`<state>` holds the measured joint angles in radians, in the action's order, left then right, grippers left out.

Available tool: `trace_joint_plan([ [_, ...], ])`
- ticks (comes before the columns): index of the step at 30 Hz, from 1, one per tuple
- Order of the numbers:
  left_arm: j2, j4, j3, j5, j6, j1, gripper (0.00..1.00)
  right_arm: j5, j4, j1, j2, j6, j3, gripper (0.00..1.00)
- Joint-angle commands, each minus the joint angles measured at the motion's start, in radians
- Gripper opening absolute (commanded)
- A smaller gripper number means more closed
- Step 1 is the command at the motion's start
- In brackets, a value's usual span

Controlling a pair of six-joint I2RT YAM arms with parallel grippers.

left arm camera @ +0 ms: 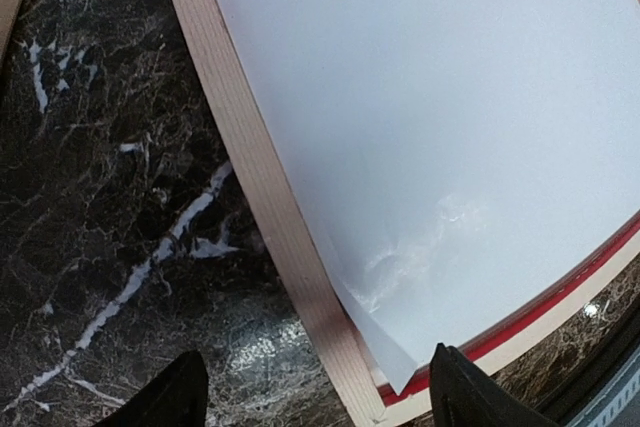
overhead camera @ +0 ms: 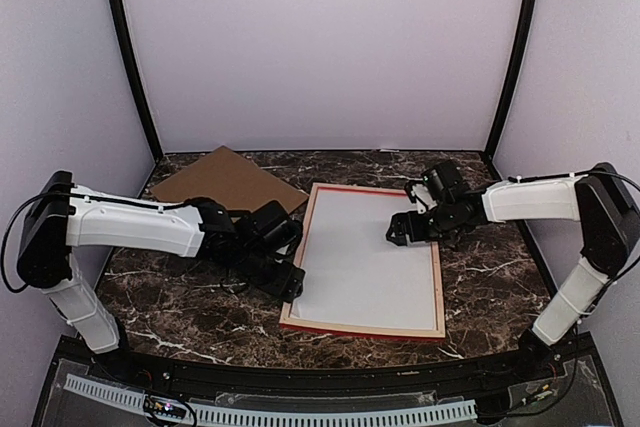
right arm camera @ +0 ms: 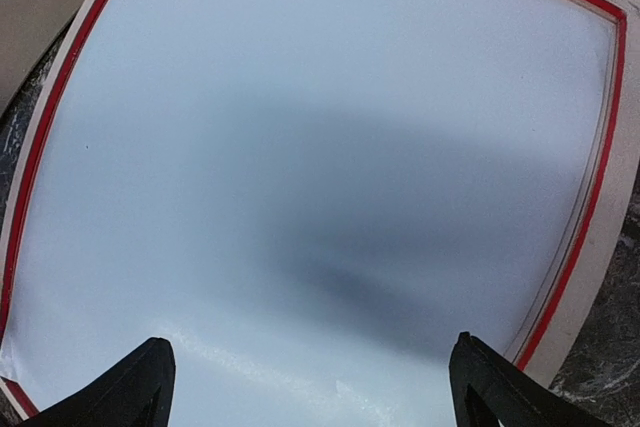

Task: Put the photo into the frame
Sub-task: Adjust the photo on the mat board, then move the backboard to the center of the board.

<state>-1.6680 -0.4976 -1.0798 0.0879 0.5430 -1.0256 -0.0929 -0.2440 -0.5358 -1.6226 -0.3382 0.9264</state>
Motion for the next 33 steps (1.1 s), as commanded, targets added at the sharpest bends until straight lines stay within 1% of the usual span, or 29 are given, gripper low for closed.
trace_joint_plan([
  [1,0.066,-0.003,-0.024,0.039,-0.019,-0.004,0.80,0.009,-0.002,-0.009,0.043,0.002,0.026,0.97],
  [6,0.099,-0.022,-0.012,0.105,-0.017,0.017,0.85,0.014,-0.003,-0.023,0.064,-0.001,0.032,0.97],
  [9,0.147,-0.011,0.024,0.101,-0.016,0.083,0.85,0.015,-0.004,-0.045,0.065,0.000,0.053,0.96],
  [13,0.227,0.040,0.115,0.056,-0.040,0.216,0.86,0.010,0.011,-0.099,0.048,-0.003,0.104,0.96],
  [14,0.247,0.057,0.125,0.048,-0.045,0.266,0.86,0.007,0.015,-0.117,0.034,-0.006,0.120,0.96],
  [15,0.254,0.066,0.140,0.030,-0.055,0.294,0.86,0.006,0.020,-0.137,0.020,-0.008,0.142,0.96],
  [18,0.267,0.113,0.160,-0.025,-0.070,0.422,0.85,0.000,0.028,-0.202,-0.033,-0.010,0.213,0.96],
  [21,0.251,0.167,0.172,-0.068,-0.079,0.525,0.85,-0.015,0.041,-0.265,-0.102,-0.013,0.288,0.95],
  [25,0.188,0.242,0.160,-0.152,-0.074,0.606,0.83,-0.051,0.068,-0.358,-0.218,-0.019,0.416,0.95],
  [29,0.096,0.327,0.129,-0.213,-0.056,0.654,0.81,-0.094,0.083,-0.437,-0.369,-0.026,0.558,0.95],
  [33,-0.003,0.387,0.067,-0.261,-0.053,0.670,0.78,-0.123,0.067,-0.489,-0.504,-0.033,0.691,0.95],
])
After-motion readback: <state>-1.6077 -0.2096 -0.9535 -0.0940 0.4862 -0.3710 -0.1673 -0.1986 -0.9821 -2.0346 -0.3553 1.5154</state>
